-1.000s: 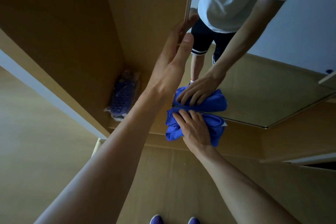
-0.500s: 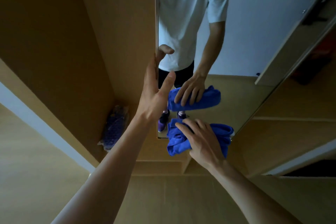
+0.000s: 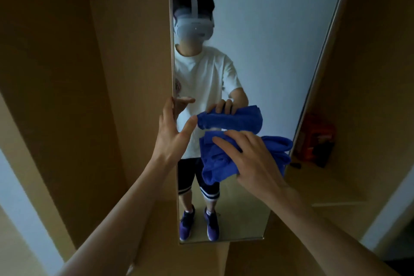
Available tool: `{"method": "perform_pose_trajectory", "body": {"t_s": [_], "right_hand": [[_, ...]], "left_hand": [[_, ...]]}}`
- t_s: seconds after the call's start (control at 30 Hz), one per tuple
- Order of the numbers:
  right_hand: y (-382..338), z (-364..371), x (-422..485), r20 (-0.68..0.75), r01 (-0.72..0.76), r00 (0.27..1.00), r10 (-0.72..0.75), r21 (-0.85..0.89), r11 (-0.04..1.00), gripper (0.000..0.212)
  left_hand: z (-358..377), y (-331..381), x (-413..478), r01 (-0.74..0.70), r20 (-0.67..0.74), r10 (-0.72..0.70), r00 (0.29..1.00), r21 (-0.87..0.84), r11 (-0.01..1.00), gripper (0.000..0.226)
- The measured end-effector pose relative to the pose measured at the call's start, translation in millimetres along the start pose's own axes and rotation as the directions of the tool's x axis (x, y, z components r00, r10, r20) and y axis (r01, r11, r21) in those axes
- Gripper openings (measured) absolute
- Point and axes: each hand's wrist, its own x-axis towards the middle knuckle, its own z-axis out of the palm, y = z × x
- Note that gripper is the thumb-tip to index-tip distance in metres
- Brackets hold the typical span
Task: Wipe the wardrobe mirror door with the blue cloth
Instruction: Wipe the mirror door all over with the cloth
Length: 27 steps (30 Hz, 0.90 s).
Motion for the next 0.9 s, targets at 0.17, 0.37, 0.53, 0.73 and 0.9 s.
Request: {"method": "perform_pose_trajectory", "body": {"t_s": [0.17,0.37,0.53,0.73,0.9], "right_hand": [[27,-56,53,-0.171,0.075,0.981,-0.092,-0.104,0.992,0.077],[58,-119,116,-0.318,0.118,0.931,-0.179,-0.203,0.972,0.076],[78,-164,166,-0.395,0.142,0.884,-0.250,-0.281,0.949,0.079],[99,-210,215,-0.443,0.134,0.842,-0.308,-0.380,0.915,0.076],[118,-230,246,-0.463,0.082,0.828,-0.315,-0.456,0.886,0.072]], "left_hand": [[-9,52,34,-0.024,-0.015,0.025,1.000,0.037,0.999,0.050],[-14,104,78,-0.046,-0.086,0.057,0.995,0.124,0.991,0.082],[-14,139,114,-0.047,-0.138,0.070,0.988,0.166,0.985,0.088],[-17,177,143,-0.039,-0.199,0.084,0.976,0.223,0.974,0.102],[-19,198,167,-0.053,-0.244,0.123,0.962,0.275,0.960,0.092]]}}
